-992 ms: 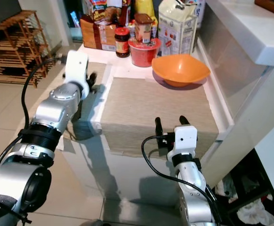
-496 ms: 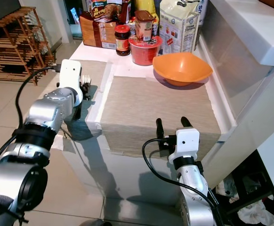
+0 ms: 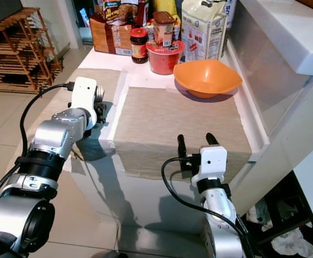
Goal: Setting the table
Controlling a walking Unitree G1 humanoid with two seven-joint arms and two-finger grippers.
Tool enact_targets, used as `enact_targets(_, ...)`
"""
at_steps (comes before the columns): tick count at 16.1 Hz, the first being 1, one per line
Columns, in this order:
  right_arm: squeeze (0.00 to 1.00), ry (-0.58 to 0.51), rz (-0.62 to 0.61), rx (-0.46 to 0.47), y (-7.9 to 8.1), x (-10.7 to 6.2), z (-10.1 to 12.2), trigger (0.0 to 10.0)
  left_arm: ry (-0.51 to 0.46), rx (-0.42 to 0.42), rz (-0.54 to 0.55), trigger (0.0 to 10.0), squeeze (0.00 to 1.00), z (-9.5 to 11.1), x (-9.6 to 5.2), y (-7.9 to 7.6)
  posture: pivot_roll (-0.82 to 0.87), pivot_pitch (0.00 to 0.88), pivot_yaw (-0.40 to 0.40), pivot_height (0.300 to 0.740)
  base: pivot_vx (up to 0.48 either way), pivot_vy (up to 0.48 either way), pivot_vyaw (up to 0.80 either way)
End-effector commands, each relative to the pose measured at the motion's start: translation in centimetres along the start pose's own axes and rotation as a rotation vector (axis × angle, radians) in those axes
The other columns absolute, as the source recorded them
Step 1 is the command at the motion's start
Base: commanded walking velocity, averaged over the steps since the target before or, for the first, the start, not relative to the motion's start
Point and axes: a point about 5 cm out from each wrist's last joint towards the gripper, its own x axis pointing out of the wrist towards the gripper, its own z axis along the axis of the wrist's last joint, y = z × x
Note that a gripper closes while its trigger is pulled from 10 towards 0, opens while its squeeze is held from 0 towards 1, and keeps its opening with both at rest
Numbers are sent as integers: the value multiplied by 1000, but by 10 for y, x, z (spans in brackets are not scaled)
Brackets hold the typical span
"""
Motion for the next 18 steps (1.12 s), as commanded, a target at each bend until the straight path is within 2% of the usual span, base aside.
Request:
enact_targets(1, 0, 52, -3, 3, 1, -3, -8, 10000, 56, 23, -2, 10000, 0, -12, 3, 0, 21, 0, 49, 740, 0, 0, 0)
enact_targets(5, 0, 55, -16, 1, -1, -5, -8, 10000, 110, 24, -5, 10000, 0, -25, 4, 3, 14, 0, 55, 740, 0, 0, 0)
enact_targets(6, 0, 56, -17, 1, -1, -5, -8, 10000, 133, -3, -6, 0, 0, -30, 5, 4, 15, 0, 54, 740, 0, 0, 0)
enact_targets(7, 0, 57, -17, 1, -1, -5, -8, 10000, 160, -38, -7, 0, 0, -36, 6, 5, 15, 0, 54, 740, 0, 0, 0)
enact_targets(9, 0, 59, -18, 0, -2, -5, -9, 10000, 183, -53, -6, 0, 0, -42, 6, 6, 16, 0, 59, 740, 0, 0, 0)
enact_targets(15, 0, 66, -19, 0, -3, -6, -11, 10000, 185, -7, 3, 0, 0, -52, 8, 6, 15, 0, 57, 740, 0, 0, 0)
enact_targets(18, 0, 69, -15, -3, -4, -6, -12, 10000, 157, -14, 4, 0, 0, -57, 7, 3, 13, 0, 55, 740, 0, 0, 0)
